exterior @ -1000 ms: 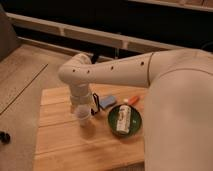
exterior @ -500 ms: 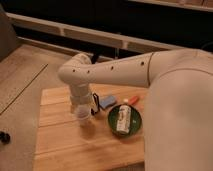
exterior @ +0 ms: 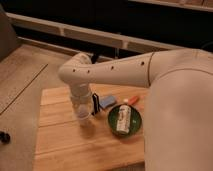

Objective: Knock the eraser over

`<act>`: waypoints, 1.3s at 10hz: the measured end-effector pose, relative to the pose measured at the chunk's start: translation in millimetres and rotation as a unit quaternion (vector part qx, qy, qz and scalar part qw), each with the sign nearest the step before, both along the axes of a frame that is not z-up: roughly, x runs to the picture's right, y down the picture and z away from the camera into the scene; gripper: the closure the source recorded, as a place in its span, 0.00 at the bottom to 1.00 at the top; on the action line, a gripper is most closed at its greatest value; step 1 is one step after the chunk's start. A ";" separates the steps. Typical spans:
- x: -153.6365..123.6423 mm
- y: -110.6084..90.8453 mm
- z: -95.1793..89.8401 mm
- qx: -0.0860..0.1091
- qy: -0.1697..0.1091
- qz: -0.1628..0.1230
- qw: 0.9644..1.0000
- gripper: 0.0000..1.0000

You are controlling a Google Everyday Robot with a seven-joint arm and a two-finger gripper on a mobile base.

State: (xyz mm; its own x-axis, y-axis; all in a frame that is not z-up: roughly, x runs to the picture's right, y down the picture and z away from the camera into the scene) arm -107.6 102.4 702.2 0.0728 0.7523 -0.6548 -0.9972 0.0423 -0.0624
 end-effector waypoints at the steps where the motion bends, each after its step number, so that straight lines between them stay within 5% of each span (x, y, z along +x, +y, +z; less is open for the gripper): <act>1: 0.1 0.1 0.1 0.000 0.000 0.000 1.000 0.80; 2: 0.0 -0.2 0.1 0.000 0.000 0.000 1.000 0.92; 4: 0.9 -11.5 5.6 0.014 -0.003 0.002 1.000 1.00; 5: 10.9 -37.9 16.8 0.046 -0.006 0.002 0.999 1.00; 8: 40.4 -87.1 32.0 0.098 -0.006 0.014 0.995 1.00; 13: 49.1 -88.1 34.7 0.097 0.002 0.016 0.995 1.00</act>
State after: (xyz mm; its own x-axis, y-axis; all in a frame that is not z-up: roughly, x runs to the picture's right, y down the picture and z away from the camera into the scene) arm -58.5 14.3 736.9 0.0451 0.8669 -0.4964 -0.9984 0.0215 -0.0531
